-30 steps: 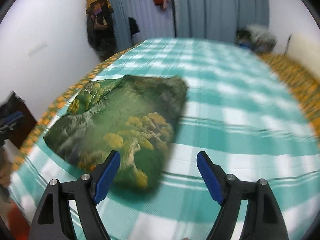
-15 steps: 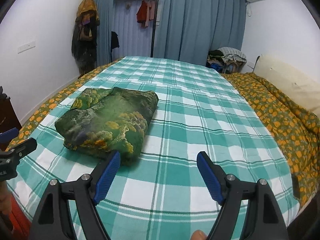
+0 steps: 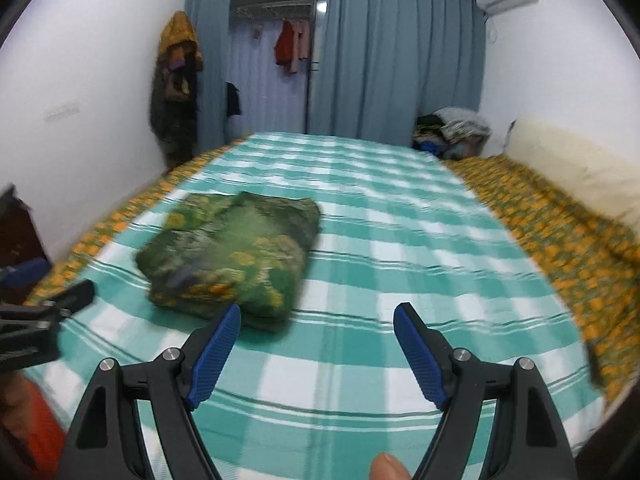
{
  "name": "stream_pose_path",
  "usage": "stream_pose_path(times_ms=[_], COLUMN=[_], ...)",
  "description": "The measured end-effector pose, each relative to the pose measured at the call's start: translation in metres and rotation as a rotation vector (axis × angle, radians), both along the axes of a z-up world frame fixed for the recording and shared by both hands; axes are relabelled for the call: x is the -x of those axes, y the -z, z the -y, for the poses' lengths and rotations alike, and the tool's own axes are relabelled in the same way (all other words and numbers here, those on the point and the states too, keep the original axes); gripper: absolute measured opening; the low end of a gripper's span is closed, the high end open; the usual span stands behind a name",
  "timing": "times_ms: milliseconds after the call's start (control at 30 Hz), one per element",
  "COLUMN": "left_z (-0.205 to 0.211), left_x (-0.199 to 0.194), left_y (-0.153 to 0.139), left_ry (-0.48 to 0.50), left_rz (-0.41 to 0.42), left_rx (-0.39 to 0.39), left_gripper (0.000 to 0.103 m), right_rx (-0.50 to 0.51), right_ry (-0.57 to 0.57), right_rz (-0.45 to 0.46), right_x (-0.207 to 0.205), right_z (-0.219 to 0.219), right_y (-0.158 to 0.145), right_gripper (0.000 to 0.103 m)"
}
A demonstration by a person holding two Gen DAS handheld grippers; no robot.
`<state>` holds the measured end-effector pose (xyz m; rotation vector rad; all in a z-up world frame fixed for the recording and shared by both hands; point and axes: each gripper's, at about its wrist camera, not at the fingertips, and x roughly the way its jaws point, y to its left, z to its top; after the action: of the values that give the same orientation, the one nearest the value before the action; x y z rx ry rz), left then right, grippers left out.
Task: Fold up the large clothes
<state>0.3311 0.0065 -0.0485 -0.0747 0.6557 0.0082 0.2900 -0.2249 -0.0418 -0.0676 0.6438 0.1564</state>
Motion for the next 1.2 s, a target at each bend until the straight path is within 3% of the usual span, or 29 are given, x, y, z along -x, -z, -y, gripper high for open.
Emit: stream_pose_path(times_ms=[100, 200, 567, 700, 867, 1033, 1200], left_z=[0.001, 0.001, 0.014, 0.009, -0.004, -0.004, 0.004], left_x=[0.005, 0.009, 0.028, 0.039, 0.048, 0.055, 0.059], left_y=[-0.003, -0.006, 0.005, 0.008, -0.009, -0.03, -0.037], left_ry=[-0.019, -0.015, 0.003, -0.005, -0.048, -0.041, -0.036], left_rz=[0.015, 0.017, -0.042, -0.057, -0.036, -0.007, -0.002], left_rx=[-0.018, -0.004, -0.015, -0.019, -0.003, 0.015, -0.009], left_gripper=[0.103, 0.103, 0.103, 0.103, 0.103, 0.103, 0.103], right_rx=[0.032, -0.003, -0.137, -0.095, -0.081, -0.016, -0.019], right_ry=[0.006, -0.005, -0.057, -0.076, -0.1, -0.047, -0.034], right_rz=[-0.057, -0.085, -0.073, -0.074, -0.067, -0.028, -0.065], right_x=[-0.004, -0.001, 0.013, 0.017, 0.027, 0.037, 0.038], right_z=[-0.002, 0.0, 0.0, -0.014, -0.027, -0.026, -0.019], right_y=[0.007, 0.013, 0.007, 0.01, 0.005, -0.004, -0.009], right_gripper=[0.08, 0.08, 0.081, 0.081, 0.081, 0.08, 0.081])
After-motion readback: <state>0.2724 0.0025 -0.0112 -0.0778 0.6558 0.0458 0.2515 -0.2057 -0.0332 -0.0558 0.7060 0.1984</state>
